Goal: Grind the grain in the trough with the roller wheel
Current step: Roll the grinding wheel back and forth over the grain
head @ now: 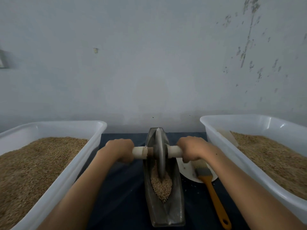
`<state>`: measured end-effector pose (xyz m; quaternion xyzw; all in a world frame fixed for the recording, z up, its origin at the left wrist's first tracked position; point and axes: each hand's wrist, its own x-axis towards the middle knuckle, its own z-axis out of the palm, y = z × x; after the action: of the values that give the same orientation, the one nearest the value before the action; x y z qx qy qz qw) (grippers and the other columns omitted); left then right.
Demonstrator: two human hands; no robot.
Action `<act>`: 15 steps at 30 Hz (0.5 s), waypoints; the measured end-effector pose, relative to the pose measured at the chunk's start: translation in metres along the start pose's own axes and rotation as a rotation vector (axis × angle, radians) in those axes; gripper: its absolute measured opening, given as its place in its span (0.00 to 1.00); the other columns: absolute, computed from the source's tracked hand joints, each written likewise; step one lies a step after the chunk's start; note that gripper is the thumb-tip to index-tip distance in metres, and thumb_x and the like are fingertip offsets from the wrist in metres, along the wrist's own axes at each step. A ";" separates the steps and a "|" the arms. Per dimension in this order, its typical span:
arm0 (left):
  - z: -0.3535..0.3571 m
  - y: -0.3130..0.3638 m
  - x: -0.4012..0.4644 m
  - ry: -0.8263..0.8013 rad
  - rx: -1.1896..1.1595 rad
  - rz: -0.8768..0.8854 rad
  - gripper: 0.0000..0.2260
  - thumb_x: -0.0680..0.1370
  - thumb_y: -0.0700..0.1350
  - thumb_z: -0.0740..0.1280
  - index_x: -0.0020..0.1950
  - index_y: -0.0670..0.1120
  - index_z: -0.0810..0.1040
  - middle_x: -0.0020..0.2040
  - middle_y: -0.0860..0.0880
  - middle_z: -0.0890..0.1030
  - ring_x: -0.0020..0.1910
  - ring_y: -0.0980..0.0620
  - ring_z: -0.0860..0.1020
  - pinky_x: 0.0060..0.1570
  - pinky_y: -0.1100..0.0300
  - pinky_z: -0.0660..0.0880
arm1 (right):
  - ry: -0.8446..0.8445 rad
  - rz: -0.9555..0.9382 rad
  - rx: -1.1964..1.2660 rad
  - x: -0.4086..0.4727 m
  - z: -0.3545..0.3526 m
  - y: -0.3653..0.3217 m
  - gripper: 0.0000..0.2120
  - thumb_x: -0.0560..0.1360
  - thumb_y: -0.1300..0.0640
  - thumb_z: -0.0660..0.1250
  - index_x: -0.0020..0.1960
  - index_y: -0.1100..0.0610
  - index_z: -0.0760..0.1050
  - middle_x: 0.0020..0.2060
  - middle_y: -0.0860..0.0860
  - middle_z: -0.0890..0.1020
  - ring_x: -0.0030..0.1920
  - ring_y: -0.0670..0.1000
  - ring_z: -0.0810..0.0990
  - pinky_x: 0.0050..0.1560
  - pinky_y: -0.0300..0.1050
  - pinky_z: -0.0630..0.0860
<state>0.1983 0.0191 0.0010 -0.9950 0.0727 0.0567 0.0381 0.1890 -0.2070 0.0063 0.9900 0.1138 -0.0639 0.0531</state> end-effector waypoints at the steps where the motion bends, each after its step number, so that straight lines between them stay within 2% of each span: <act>1: -0.002 -0.002 -0.001 -0.077 -0.025 0.028 0.13 0.72 0.46 0.71 0.55 0.46 0.76 0.41 0.52 0.77 0.41 0.53 0.77 0.47 0.58 0.73 | -0.071 0.002 0.018 -0.003 -0.002 0.000 0.18 0.72 0.58 0.71 0.61 0.57 0.74 0.47 0.52 0.79 0.43 0.51 0.78 0.36 0.40 0.71; 3: -0.005 -0.004 -0.003 -0.206 -0.067 0.097 0.06 0.71 0.43 0.72 0.45 0.47 0.76 0.35 0.53 0.77 0.34 0.57 0.77 0.40 0.63 0.73 | -0.158 0.013 0.042 -0.004 -0.004 -0.002 0.19 0.72 0.58 0.72 0.61 0.59 0.75 0.45 0.52 0.80 0.40 0.50 0.78 0.35 0.38 0.71; 4: -0.006 -0.005 -0.004 -0.250 -0.089 0.120 0.07 0.71 0.43 0.72 0.42 0.49 0.74 0.33 0.54 0.77 0.31 0.59 0.75 0.37 0.64 0.72 | -0.177 0.021 0.040 -0.003 -0.004 -0.003 0.18 0.72 0.58 0.72 0.61 0.60 0.76 0.43 0.52 0.79 0.39 0.49 0.77 0.35 0.38 0.71; 6: -0.006 -0.007 -0.006 -0.273 -0.137 0.135 0.08 0.71 0.45 0.73 0.42 0.50 0.74 0.33 0.54 0.77 0.29 0.60 0.75 0.34 0.65 0.71 | -0.191 0.037 0.013 -0.002 -0.002 -0.005 0.18 0.73 0.58 0.71 0.62 0.60 0.75 0.45 0.52 0.80 0.39 0.49 0.77 0.37 0.38 0.71; 8: -0.005 -0.006 -0.004 -0.166 -0.144 0.144 0.10 0.70 0.46 0.73 0.48 0.49 0.75 0.38 0.53 0.79 0.33 0.59 0.77 0.36 0.64 0.72 | -0.153 0.046 0.065 0.000 0.000 -0.003 0.19 0.73 0.59 0.71 0.62 0.60 0.75 0.48 0.54 0.80 0.41 0.50 0.79 0.38 0.39 0.74; 11: 0.003 -0.006 0.000 0.167 -0.054 0.134 0.12 0.71 0.49 0.71 0.52 0.52 0.73 0.49 0.52 0.78 0.43 0.54 0.73 0.43 0.59 0.69 | -0.026 0.034 0.048 0.001 0.001 0.000 0.17 0.73 0.59 0.70 0.61 0.57 0.74 0.47 0.53 0.79 0.43 0.51 0.79 0.37 0.41 0.72; 15: 0.010 -0.007 0.005 0.259 -0.066 0.137 0.11 0.71 0.51 0.69 0.50 0.54 0.72 0.50 0.52 0.79 0.45 0.53 0.74 0.44 0.57 0.68 | 0.266 0.020 -0.065 0.008 0.008 -0.002 0.11 0.75 0.59 0.65 0.56 0.52 0.74 0.50 0.51 0.80 0.48 0.53 0.78 0.42 0.45 0.67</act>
<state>0.2028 0.0256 -0.0086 -0.9874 0.1427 -0.0676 -0.0081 0.1958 -0.2041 -0.0029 0.9886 0.1118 0.0722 0.0702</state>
